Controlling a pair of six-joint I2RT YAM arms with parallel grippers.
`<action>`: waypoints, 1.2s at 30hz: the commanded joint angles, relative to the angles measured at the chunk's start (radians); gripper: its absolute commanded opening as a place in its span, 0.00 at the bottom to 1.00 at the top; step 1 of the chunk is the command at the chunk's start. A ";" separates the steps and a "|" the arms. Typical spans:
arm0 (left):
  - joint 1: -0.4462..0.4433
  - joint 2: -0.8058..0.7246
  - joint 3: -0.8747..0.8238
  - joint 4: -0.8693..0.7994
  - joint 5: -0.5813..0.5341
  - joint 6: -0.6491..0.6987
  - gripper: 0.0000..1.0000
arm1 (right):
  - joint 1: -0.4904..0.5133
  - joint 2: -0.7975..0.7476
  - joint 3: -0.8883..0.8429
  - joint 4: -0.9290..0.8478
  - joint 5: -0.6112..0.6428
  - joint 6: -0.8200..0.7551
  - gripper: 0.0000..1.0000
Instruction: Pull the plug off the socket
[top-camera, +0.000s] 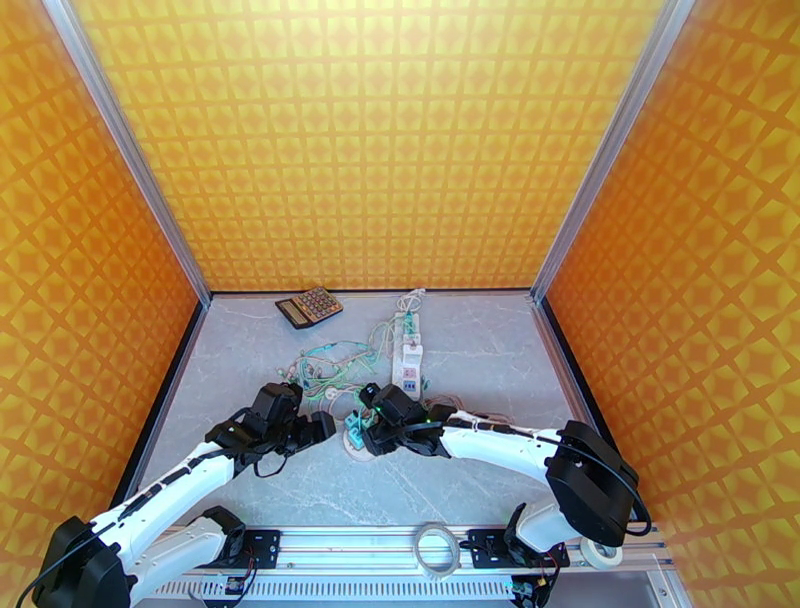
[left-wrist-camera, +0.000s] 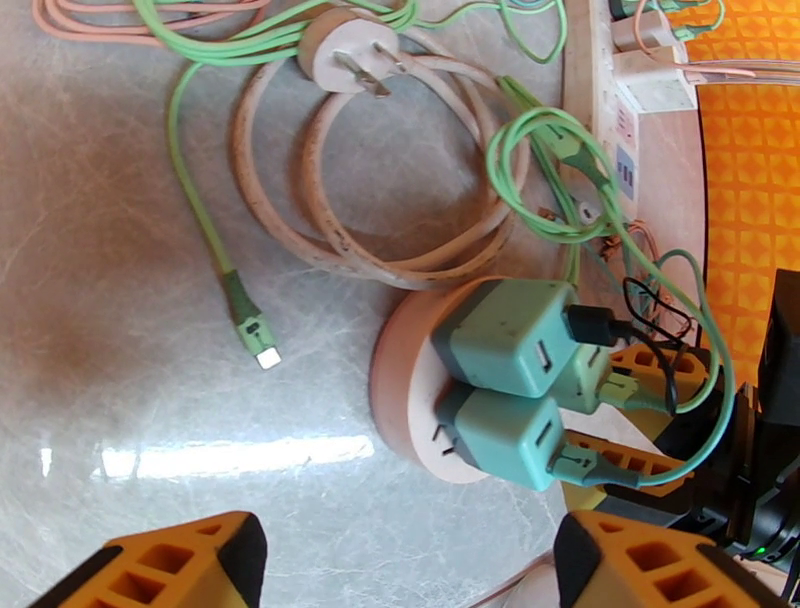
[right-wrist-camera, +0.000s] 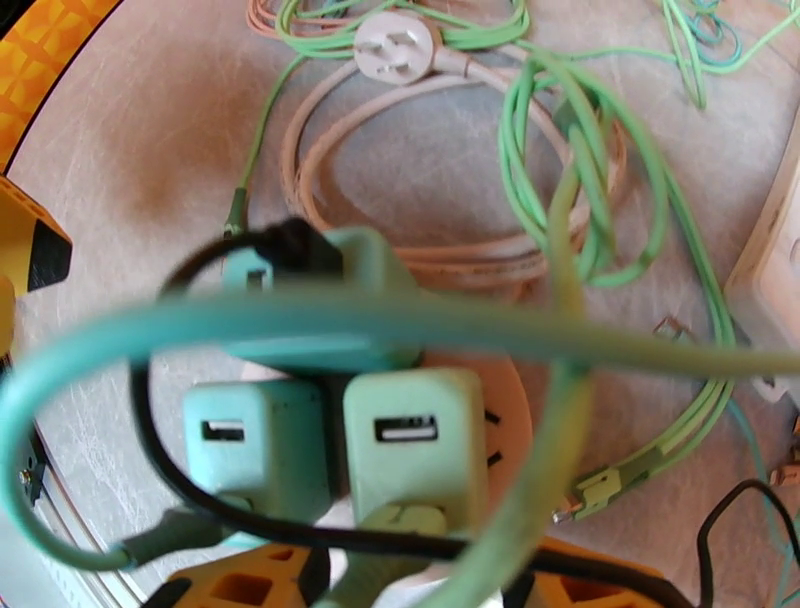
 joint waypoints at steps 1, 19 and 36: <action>-0.005 -0.001 -0.013 0.020 0.022 -0.002 0.81 | 0.001 -0.002 0.023 0.062 -0.003 -0.037 0.51; -0.004 0.099 -0.051 0.160 0.127 -0.024 0.71 | -0.022 0.072 0.043 0.064 -0.043 -0.108 0.40; -0.006 0.229 -0.071 0.334 0.195 -0.068 0.64 | -0.022 0.081 0.034 0.093 -0.071 -0.107 0.35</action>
